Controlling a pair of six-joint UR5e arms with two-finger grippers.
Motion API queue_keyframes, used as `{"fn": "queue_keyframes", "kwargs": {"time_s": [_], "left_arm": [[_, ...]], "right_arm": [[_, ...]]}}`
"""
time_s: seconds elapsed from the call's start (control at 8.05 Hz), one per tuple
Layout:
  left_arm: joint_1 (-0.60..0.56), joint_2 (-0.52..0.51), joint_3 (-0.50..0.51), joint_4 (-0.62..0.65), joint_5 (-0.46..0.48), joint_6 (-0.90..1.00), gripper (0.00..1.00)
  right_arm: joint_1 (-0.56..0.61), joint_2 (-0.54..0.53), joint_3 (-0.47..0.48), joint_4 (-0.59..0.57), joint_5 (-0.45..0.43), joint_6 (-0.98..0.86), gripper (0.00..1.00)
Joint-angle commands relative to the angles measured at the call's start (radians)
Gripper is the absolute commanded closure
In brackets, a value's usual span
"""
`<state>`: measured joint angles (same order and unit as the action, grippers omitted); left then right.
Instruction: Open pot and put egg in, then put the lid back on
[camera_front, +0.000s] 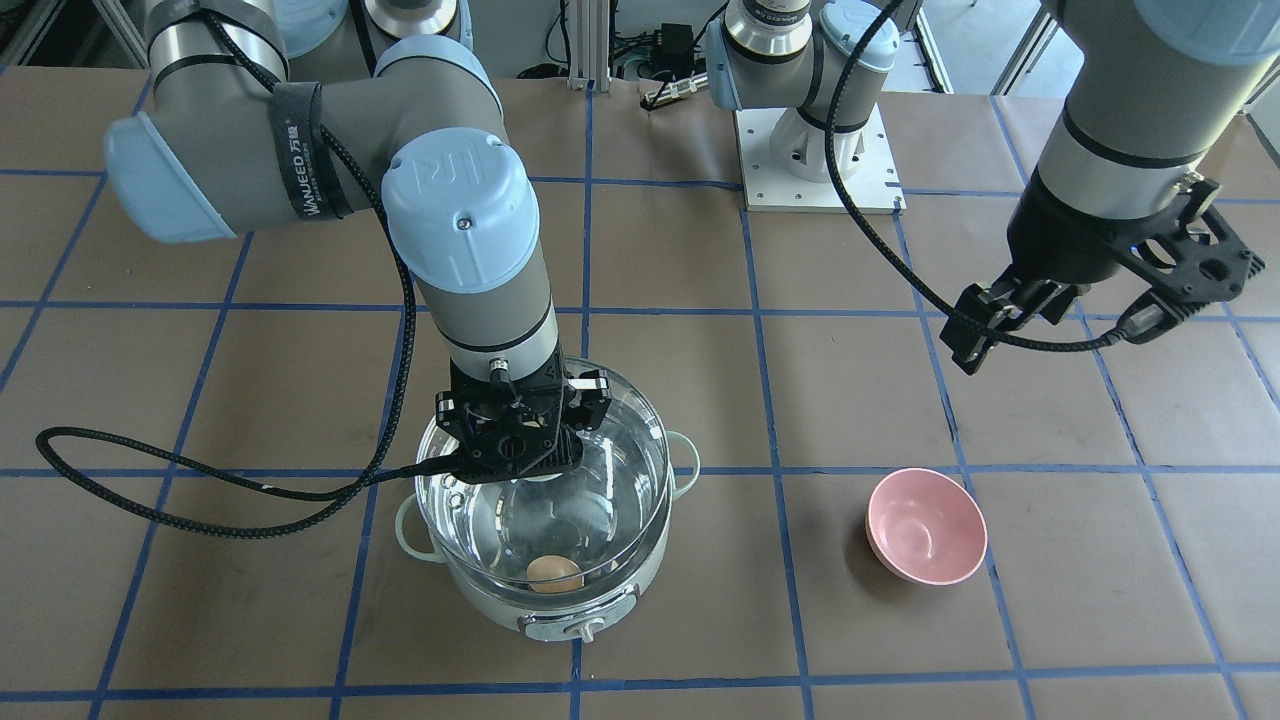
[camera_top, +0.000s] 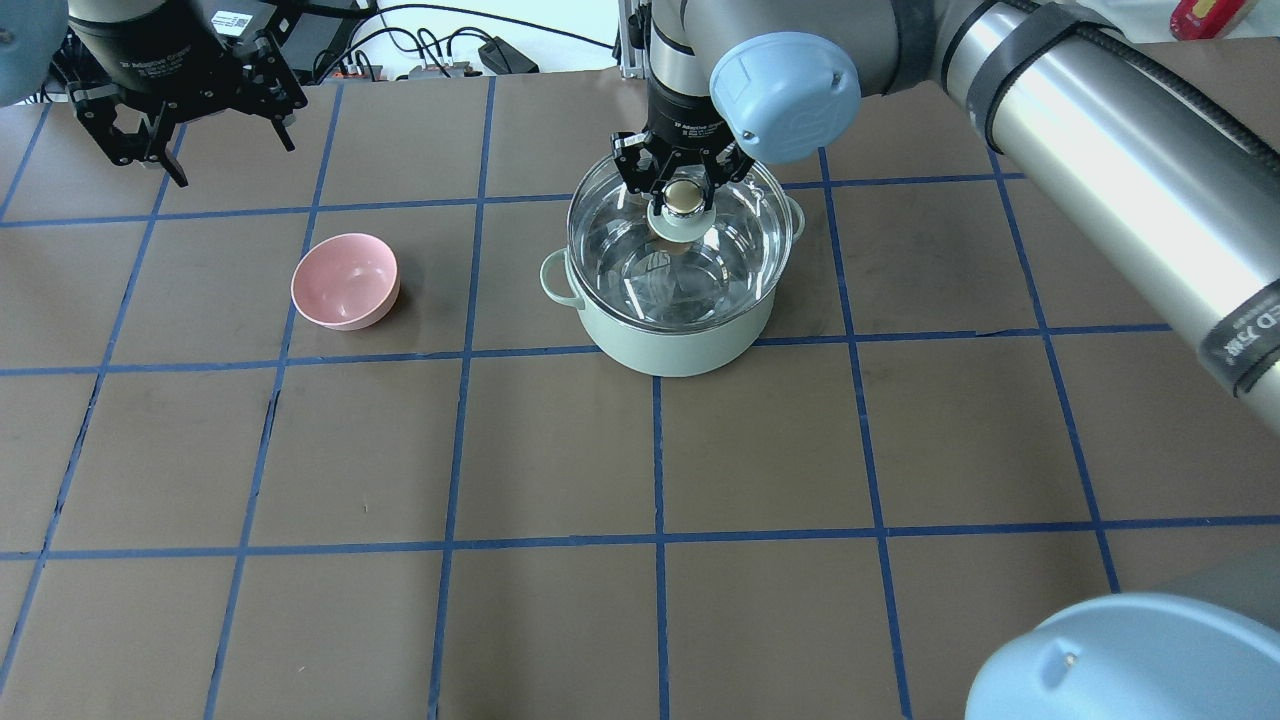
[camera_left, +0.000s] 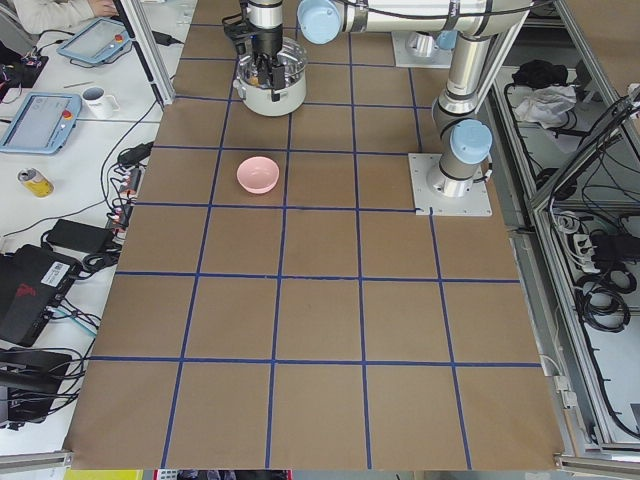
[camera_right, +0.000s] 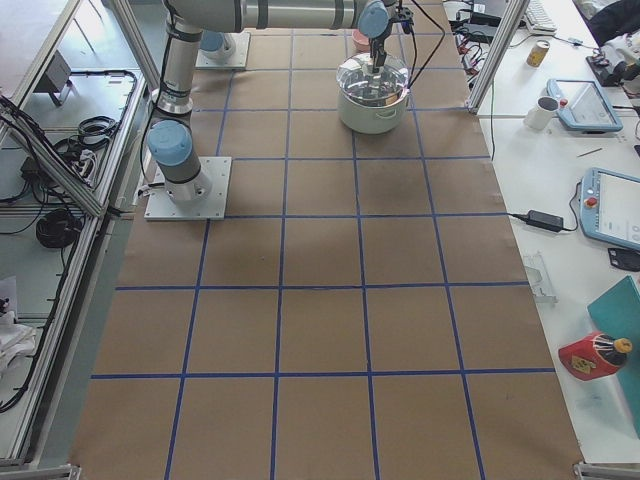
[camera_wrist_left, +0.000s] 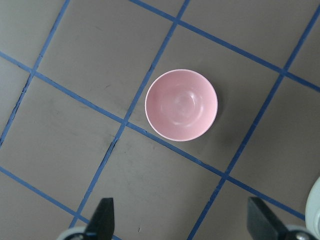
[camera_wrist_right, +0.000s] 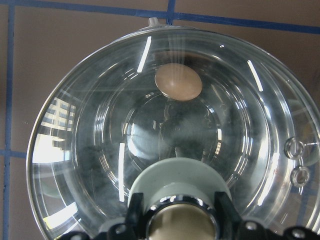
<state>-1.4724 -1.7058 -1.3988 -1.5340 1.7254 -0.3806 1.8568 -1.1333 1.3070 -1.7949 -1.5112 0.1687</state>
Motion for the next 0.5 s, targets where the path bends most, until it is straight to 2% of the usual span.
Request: {"fn": "queue_keyframes", "kwargs": {"time_s": [0.0, 0.12, 0.25, 0.37], "left_arm": [[-0.008, 0.043, -0.017, -0.021, -0.050, 0.170, 0.06], [-0.008, 0.041, -0.020, -0.015, -0.056, 0.189, 0.06], [-0.003, 0.035, -0.023, -0.009, -0.058, 0.298, 0.06], [-0.003, 0.031, -0.023, 0.012, -0.108, 0.362, 0.06]], "right_arm": [[0.001, 0.032, -0.002, -0.014, 0.019, 0.002, 1.00], [0.004, 0.038, -0.002, -0.015, 0.019, 0.002, 1.00], [0.004, 0.041, -0.002, -0.018, 0.019, 0.002, 1.00], [0.004, 0.047, -0.002, -0.020, 0.019, 0.002, 1.00]]}}
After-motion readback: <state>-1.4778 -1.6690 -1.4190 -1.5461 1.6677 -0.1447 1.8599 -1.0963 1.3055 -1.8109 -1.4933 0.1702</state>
